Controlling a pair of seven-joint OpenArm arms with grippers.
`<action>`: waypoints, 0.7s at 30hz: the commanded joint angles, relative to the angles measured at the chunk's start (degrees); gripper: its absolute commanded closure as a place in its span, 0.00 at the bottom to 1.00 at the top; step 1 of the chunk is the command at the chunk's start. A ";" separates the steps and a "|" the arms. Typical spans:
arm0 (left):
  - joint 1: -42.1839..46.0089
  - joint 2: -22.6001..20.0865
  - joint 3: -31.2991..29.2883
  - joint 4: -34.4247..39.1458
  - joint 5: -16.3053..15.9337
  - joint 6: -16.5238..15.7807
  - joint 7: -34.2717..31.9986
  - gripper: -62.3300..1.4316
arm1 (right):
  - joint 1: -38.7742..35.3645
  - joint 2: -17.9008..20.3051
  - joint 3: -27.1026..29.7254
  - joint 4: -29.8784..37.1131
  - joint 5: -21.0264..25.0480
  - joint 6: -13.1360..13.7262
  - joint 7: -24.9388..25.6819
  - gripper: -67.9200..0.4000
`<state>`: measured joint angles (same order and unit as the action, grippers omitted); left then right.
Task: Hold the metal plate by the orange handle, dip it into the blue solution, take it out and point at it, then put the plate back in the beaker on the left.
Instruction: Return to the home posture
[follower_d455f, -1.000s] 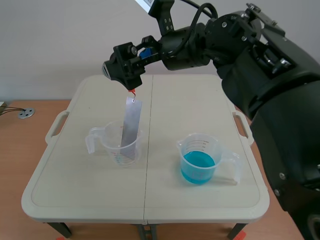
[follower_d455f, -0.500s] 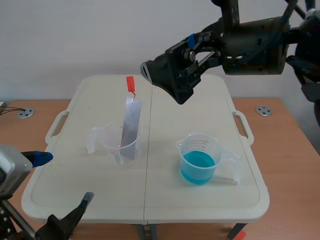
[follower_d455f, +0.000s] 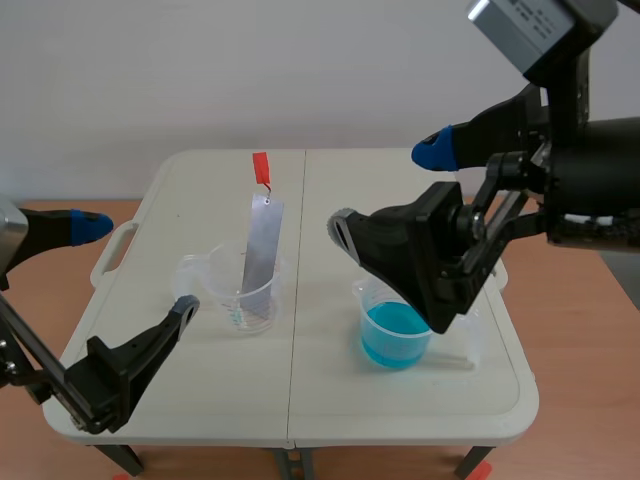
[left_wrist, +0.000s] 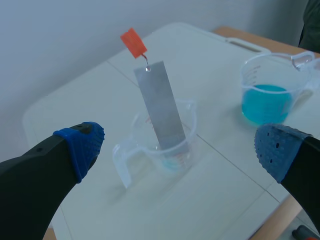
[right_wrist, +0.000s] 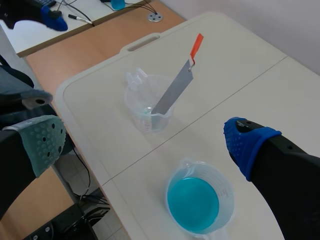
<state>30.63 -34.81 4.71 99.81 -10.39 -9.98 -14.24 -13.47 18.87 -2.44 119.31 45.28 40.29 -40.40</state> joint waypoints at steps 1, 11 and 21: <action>0.35 -0.96 -0.61 2.29 -1.95 0.59 -0.96 0.00 | -1.09 0.02 0.79 1.92 0.57 0.09 1.88 0.02; 4.55 -3.65 -0.76 8.98 -3.98 4.50 -1.33 0.00 | -11.87 0.04 5.88 6.38 -3.21 0.50 7.91 0.02; 5.68 -3.65 -0.76 9.29 -3.96 4.50 -1.38 0.00 | -17.46 2.12 9.53 5.73 -7.63 2.43 15.58 0.02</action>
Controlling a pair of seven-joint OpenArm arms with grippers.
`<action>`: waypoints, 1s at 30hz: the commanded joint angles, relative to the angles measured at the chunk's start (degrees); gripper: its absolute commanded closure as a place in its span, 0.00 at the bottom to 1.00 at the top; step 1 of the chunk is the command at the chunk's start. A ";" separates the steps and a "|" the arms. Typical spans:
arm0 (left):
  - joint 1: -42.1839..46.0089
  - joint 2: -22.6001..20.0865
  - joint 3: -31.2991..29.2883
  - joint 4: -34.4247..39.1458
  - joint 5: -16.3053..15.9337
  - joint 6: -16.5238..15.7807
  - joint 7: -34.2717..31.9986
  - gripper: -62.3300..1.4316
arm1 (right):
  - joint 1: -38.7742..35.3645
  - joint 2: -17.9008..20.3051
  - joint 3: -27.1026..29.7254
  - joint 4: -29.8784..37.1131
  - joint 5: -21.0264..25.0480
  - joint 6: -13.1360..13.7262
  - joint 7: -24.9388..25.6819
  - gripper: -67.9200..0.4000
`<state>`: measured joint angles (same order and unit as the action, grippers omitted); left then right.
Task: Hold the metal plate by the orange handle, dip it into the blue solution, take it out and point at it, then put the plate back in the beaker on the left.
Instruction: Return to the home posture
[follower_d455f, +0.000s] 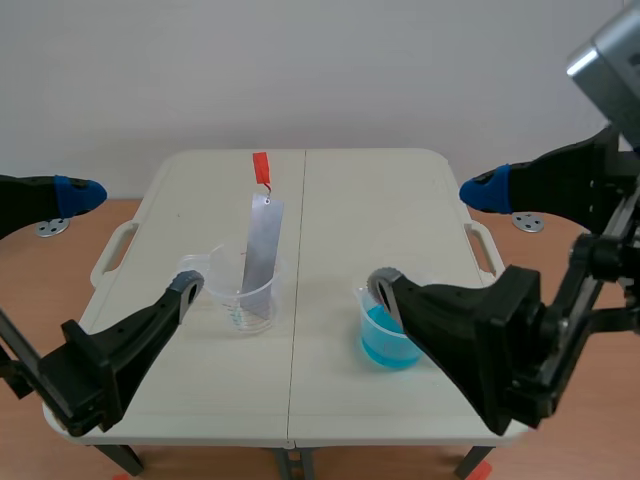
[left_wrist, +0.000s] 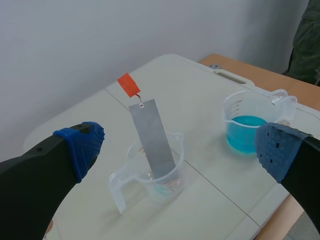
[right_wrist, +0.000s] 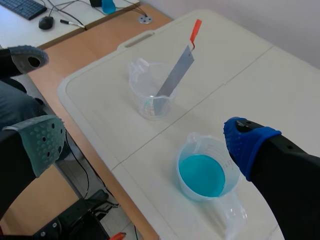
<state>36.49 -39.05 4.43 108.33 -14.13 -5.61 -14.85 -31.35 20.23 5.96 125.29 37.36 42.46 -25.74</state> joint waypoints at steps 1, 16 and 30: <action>-0.17 0.59 -0.48 0.76 -0.22 0.13 -0.76 0.00 | 0.42 0.74 1.79 -0.57 0.24 0.26 1.33 0.02; -0.17 0.59 -0.48 0.76 -0.22 0.11 -0.70 0.00 | 0.42 0.74 5.68 -4.85 0.09 0.26 3.02 0.02; -0.17 0.59 -0.48 0.76 -0.22 0.11 -0.57 0.00 | 0.42 0.74 5.68 -5.16 -1.29 0.26 2.99 0.02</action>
